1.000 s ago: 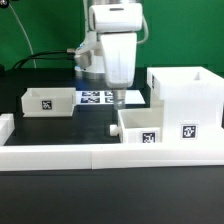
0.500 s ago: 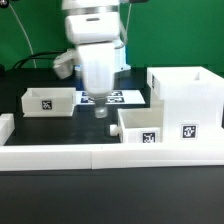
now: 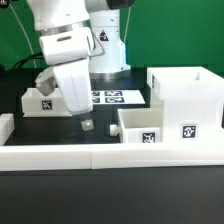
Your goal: Assemble drawer
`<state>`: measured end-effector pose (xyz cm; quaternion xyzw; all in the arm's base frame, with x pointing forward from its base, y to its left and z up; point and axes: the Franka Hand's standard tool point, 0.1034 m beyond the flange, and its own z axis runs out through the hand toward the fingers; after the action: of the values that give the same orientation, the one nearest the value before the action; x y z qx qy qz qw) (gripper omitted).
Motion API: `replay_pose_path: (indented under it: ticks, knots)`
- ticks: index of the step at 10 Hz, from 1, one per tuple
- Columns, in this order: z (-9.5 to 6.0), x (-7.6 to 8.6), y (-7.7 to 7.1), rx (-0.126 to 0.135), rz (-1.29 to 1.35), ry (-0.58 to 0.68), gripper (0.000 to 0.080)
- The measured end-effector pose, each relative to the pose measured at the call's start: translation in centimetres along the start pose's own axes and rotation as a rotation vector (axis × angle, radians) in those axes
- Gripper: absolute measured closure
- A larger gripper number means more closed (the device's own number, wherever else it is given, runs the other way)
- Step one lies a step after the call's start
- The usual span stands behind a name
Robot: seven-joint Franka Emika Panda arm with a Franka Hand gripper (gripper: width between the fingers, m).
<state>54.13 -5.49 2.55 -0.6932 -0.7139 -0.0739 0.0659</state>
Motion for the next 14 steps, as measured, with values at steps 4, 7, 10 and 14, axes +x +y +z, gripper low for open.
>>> replay_pose_path:
  ticks: [4, 7, 10, 14]
  knots:
    - [1.2, 3.0, 0.0, 0.008, -0.032, 0.015, 0.0150]
    - [1.5, 5.2, 0.1, 0.015, 0.016, 0.019, 0.0150]
    - [2.1, 7.2, 0.1, 0.026, 0.049, 0.020, 0.0150]
    - [2.0, 7.1, 0.1, 0.028, 0.090, 0.018, 0.0150]
